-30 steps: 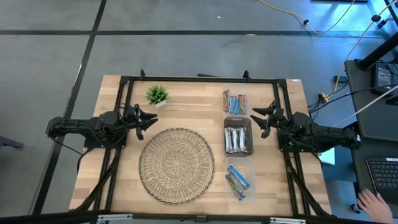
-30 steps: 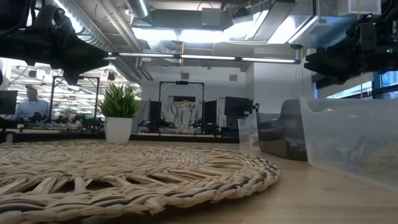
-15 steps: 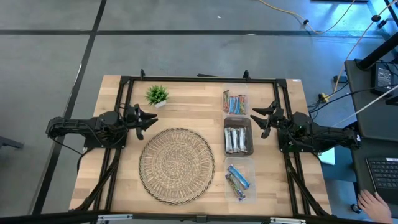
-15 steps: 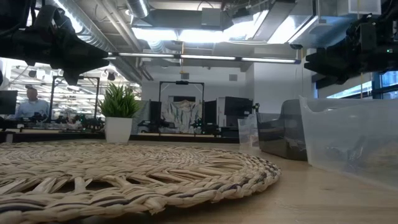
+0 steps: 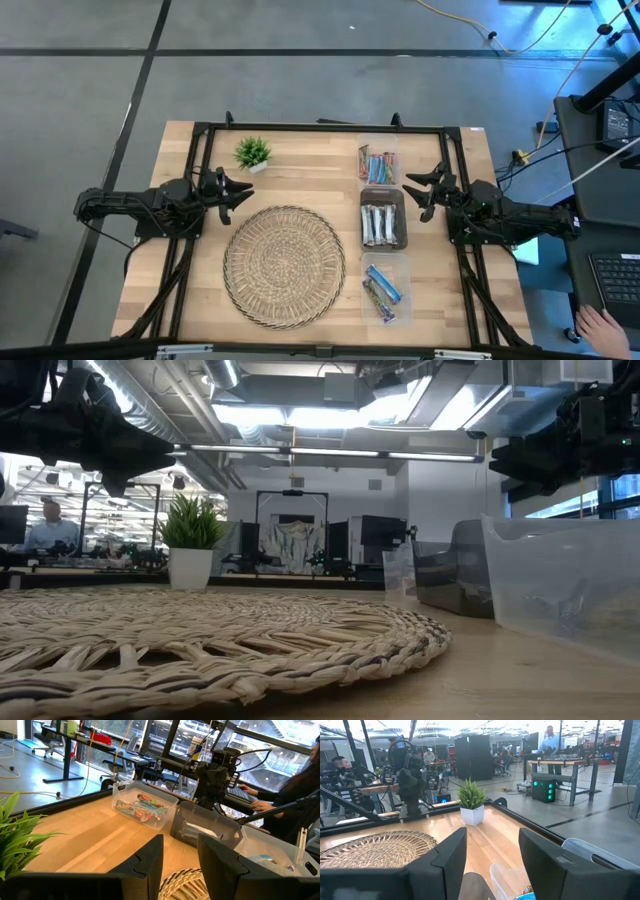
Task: Pick and place Granola Bars by type
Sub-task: Return to Home Position
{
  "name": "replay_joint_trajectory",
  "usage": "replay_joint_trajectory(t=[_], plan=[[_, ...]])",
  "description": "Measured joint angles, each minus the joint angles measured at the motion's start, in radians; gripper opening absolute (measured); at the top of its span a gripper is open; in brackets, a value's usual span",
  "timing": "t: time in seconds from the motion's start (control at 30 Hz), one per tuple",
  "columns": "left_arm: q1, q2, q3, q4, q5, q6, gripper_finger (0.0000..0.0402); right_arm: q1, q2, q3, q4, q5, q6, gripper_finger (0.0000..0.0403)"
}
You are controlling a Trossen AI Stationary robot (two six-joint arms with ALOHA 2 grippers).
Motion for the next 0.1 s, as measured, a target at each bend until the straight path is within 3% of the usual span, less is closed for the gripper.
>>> replay_joint_trajectory(t=[0.1], plan=[[0.0,0.0,0.0,0.0,0.0,0.0,0.0114,0.0,0.0,0.0,0.0,0.0,0.0,0.0184]])
